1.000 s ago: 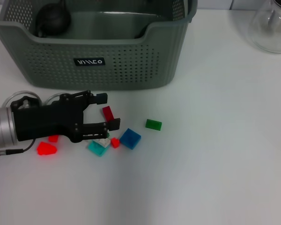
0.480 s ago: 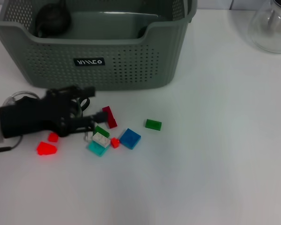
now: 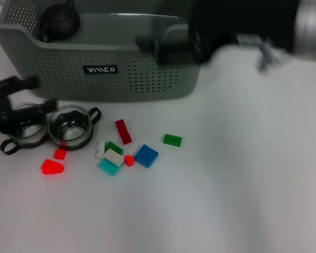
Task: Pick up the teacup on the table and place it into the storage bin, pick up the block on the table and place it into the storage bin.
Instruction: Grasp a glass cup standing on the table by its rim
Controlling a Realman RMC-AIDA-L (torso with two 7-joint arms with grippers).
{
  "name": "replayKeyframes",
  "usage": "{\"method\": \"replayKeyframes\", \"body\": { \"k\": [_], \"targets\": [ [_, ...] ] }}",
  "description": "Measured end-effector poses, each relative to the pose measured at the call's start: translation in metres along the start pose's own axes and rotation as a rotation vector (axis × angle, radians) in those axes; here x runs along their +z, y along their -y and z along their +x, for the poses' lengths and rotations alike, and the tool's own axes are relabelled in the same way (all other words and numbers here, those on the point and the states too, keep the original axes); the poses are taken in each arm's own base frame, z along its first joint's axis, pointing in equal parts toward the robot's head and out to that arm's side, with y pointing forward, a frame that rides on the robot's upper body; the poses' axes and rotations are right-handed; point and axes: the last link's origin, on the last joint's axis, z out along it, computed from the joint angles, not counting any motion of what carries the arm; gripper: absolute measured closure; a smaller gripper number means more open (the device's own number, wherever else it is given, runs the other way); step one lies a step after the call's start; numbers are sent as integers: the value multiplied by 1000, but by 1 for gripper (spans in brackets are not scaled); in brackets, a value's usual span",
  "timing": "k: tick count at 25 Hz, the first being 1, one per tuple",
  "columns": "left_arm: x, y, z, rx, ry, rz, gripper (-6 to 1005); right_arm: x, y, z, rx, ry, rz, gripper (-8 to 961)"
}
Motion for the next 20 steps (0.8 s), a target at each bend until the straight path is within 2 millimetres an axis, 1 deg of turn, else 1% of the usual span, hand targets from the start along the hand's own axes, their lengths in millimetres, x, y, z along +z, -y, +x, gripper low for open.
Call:
{"method": "replayKeyframes", "body": {
  "k": [1, 4, 8, 10, 13, 14, 17, 20],
  "targets": [
    [-3, 1, 1, 0, 8, 10, 171, -8, -7, 6, 6, 14, -37, 22],
    [-17, 5, 7, 9, 58, 63, 171, -23, -23, 24, 45, 37, -134, 22],
    [-28, 10, 9, -22, 165, 129, 172, -31, -31, 51, 162, 5, -255, 22],
    [-30, 15, 9, -55, 222, 174, 172, -32, -29, 65, 231, -22, -303, 22],
    [-31, 24, 12, -123, 305, 273, 172, -31, -24, 79, 310, -47, -340, 22],
    [-31, 26, 13, -139, 326, 296, 172, -29, -19, 85, 345, -59, -352, 22],
    [-26, 31, 20, -159, 384, 352, 172, -27, -15, 89, 361, -70, -356, 21],
    [-17, 35, 28, -155, 439, 395, 171, -24, -12, 92, 371, -85, -360, 21]
  ]
}}
